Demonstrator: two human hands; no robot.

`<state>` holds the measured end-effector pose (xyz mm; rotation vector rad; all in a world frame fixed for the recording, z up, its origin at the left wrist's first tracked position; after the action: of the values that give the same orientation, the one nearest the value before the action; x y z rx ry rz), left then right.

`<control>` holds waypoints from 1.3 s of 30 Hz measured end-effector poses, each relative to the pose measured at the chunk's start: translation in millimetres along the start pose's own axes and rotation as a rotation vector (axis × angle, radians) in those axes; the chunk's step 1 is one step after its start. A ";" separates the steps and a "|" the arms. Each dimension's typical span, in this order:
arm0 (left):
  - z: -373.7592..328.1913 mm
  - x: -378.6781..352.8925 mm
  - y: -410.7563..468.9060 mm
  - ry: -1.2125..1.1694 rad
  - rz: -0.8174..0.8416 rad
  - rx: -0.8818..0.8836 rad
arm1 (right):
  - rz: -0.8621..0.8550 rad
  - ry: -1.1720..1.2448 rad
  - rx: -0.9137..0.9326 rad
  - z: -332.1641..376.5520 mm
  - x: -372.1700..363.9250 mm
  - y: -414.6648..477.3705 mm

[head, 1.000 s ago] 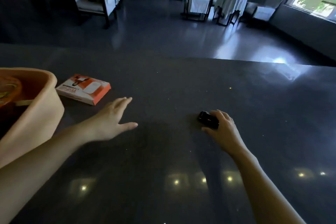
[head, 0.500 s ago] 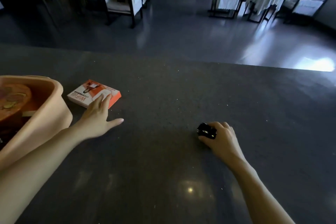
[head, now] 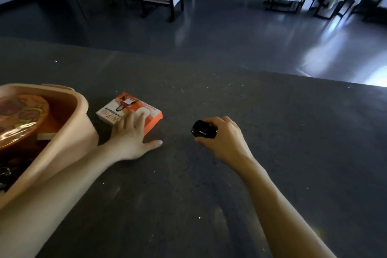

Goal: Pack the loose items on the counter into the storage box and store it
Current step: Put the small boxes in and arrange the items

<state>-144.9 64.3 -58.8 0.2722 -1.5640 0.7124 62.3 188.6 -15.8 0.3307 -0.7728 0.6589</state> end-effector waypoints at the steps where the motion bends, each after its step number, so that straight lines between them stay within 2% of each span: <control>1: -4.2 -2.5 -4.8 0.028 0.042 -0.004 | 0.003 -0.001 0.002 0.1 -2.0 2.3; 6: 1.5 23.9 -12.8 -0.017 0.299 -0.147 | 0.028 0.031 -0.010 -1.3 -10.2 6.8; 10: 15.5 40.8 6.0 0.204 0.241 -0.226 | 0.051 0.059 -0.020 -4.7 -14.6 5.1; 16: 1.8 32.2 20.3 0.236 0.196 -0.222 | 0.059 0.048 -0.037 -5.9 -12.2 1.3; 21: -15.5 25.1 6.2 0.282 0.298 -0.258 | -0.012 0.059 -0.072 -4.7 -2.2 -6.1; 24: -24.9 20.3 -5.2 0.230 0.215 -0.256 | -0.048 0.047 -0.082 2.1 4.2 -12.2; 27: -26.4 31.4 -17.0 0.021 0.179 -0.218 | -0.090 0.042 -0.052 14.7 12.5 -19.6; 31: -19.1 86.9 -40.2 -0.125 -0.086 -0.171 | -0.156 0.026 0.027 43.5 28.2 -31.1; 36: 33.9 162.3 -106.1 -0.515 -0.331 -0.092 | -0.205 0.097 0.128 93.5 46.8 -43.3; 39: 81.4 179.6 -153.6 -0.472 -0.388 0.065 | -0.137 0.197 0.181 126.3 36.6 -53.2</control>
<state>-148.8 -59.4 158.3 0.8144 -1.8575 0.4078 49.2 100.6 94.7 0.4723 -0.4988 0.6229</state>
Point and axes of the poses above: each hand's wrist, its own y-axis towards the middle knuckle, its own x-axis out of the back of the hand, z = x × y, the point moved 4 cm from there along y, towards the middle knuckle, and after that the axes turned 4 degrees about y, right-handed, at the moved point
